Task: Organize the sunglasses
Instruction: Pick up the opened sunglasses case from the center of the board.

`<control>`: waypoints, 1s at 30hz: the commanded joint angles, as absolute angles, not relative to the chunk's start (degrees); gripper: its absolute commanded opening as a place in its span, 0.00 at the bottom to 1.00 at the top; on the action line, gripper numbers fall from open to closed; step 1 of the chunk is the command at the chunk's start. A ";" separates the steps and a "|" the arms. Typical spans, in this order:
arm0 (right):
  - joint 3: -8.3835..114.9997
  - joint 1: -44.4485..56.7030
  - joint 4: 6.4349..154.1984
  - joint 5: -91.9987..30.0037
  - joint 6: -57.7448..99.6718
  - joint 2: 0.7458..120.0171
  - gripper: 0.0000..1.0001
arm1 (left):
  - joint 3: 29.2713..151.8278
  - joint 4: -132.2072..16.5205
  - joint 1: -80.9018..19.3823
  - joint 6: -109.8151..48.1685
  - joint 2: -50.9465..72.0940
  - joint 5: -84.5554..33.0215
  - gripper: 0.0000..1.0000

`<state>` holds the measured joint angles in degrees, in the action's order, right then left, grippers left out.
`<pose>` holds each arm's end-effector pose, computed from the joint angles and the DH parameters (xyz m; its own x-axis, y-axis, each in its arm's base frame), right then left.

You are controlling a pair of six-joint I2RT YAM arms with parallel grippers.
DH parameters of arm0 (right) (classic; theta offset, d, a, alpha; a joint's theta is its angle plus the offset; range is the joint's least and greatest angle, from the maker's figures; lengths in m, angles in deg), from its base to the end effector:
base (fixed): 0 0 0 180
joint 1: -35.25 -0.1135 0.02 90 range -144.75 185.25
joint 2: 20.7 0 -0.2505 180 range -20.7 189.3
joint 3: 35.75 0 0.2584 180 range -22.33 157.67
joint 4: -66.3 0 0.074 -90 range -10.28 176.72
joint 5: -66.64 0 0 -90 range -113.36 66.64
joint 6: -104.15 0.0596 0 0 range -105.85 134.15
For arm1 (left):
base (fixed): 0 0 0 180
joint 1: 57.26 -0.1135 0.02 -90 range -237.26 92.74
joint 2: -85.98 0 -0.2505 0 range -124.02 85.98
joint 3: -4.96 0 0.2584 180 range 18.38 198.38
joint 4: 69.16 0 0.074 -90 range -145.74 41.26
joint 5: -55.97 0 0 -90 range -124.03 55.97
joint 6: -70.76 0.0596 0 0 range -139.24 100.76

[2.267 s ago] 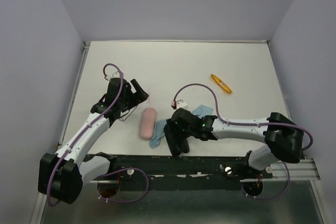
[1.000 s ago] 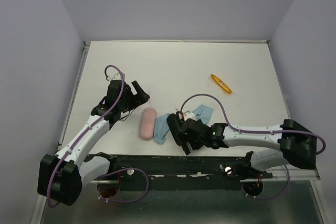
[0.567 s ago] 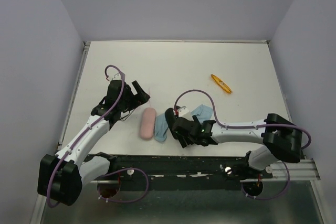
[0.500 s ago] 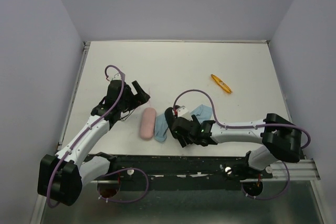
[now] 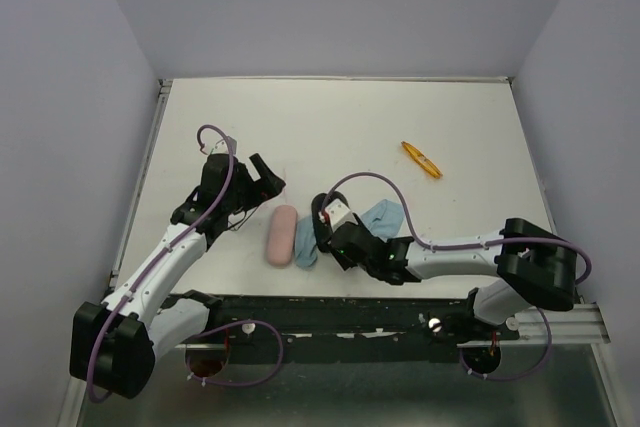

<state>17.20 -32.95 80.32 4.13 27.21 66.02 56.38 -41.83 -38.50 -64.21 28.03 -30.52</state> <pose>0.1391 0.2736 0.1260 -0.4280 -0.5304 -0.7317 -0.6280 0.7568 -0.1812 0.2399 -0.0853 0.2221 -0.6341 -0.5296 -0.5634 -0.1117 0.7837 -0.6110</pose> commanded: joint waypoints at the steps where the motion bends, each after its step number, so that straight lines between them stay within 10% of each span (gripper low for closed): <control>1: 13.80 -33.30 67.34 7.32 22.59 65.09 0.58 | 55.82 -42.29 -38.27 -63.36 29.20 -30.42 0.99; 15: 15.10 -33.39 64.68 8.45 30.38 57.87 0.01 | 55.47 -41.59 -38.28 -63.01 31.48 -30.43 0.99; 30: 32.41 -5.72 76.63 -32.92 44.73 75.00 0.01 | 54.24 -39.74 -38.36 -63.72 37.11 -32.97 0.99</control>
<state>27.17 -10.77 71.43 -17.36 41.48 70.83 54.65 -41.26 -38.50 -63.84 36.57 -30.87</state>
